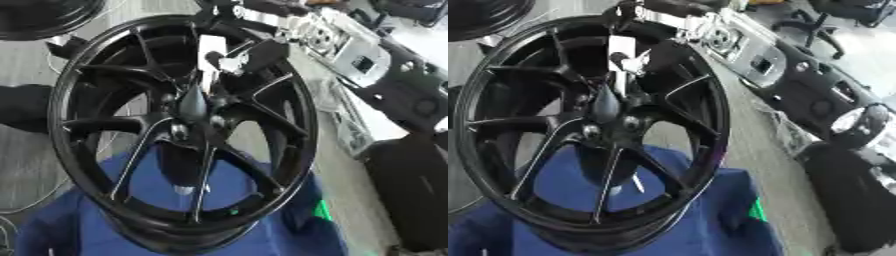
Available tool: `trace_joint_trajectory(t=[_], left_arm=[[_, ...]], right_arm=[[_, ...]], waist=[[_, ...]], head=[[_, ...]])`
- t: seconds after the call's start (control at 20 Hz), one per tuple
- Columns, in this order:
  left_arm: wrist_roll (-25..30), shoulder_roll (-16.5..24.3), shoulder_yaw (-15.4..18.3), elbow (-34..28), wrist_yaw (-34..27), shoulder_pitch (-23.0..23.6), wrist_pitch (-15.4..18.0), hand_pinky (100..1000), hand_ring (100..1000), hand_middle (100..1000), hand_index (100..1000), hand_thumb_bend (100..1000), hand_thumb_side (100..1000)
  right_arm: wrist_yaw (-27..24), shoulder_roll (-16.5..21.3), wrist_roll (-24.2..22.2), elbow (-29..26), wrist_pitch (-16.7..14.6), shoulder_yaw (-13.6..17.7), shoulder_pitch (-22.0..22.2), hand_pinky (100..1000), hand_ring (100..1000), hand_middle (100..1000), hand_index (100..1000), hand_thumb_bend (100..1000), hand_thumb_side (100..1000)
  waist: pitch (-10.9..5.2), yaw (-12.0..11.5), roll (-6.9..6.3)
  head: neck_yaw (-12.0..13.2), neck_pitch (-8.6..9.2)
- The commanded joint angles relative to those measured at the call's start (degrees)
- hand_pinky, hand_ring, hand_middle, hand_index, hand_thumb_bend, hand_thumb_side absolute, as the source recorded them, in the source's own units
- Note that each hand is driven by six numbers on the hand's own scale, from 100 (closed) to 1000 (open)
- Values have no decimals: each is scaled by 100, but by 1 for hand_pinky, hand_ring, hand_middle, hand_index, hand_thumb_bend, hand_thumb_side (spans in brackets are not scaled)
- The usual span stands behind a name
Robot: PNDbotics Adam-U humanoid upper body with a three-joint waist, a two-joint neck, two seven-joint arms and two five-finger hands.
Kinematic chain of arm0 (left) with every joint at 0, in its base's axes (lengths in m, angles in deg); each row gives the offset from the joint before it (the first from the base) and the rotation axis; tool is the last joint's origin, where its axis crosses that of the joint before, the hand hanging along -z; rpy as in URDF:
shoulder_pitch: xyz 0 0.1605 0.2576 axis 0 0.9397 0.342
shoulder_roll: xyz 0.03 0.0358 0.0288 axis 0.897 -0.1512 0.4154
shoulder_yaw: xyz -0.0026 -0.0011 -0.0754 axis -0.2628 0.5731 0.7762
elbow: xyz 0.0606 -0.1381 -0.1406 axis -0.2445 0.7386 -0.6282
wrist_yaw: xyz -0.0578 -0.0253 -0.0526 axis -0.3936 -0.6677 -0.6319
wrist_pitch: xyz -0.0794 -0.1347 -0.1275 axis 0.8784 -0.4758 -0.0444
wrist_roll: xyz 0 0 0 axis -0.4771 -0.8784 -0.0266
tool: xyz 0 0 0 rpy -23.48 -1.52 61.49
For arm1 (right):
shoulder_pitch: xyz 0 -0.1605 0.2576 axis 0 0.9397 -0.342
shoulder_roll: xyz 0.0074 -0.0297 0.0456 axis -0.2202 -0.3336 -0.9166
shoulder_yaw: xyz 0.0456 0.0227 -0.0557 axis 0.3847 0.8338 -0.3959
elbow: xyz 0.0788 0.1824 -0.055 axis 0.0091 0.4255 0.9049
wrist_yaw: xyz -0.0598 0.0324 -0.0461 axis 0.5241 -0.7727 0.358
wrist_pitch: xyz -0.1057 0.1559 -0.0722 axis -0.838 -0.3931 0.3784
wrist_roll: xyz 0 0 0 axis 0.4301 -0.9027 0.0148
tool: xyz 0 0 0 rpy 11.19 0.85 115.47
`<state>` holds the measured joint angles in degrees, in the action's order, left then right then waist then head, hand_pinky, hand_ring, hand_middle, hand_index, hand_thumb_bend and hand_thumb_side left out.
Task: Pull the pin out of the wheel hub.
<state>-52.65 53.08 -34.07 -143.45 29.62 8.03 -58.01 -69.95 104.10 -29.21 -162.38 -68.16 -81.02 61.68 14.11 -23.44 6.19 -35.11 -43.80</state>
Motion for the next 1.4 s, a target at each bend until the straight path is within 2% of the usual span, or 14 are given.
trace_joint_trajectory(t=[0.05, 0.95, 1.4], left_arm=[[4, 89, -6, -64, 57, -37, -14, 749, 746, 671, 739, 172, 740], [-1, 94, -25, -53, 112, -15, -35, 749, 748, 670, 733, 166, 750], [5, 86, -46, -55, 148, -27, -55, 749, 749, 670, 730, 162, 751]], right_arm=[[40, 246, 69, 16, 4, 118, -40, 990, 851, 839, 919, 171, 486], [204, 245, -60, 186, -89, 145, 56, 985, 854, 836, 918, 174, 499], [71, 221, -84, 286, -68, 127, 16, 969, 815, 785, 901, 134, 419]], waist=[[-41, 3, -25], [83, -7, -6], [128, -11, 5]], head=[[-69, -32], [-152, -32], [-170, -32]])
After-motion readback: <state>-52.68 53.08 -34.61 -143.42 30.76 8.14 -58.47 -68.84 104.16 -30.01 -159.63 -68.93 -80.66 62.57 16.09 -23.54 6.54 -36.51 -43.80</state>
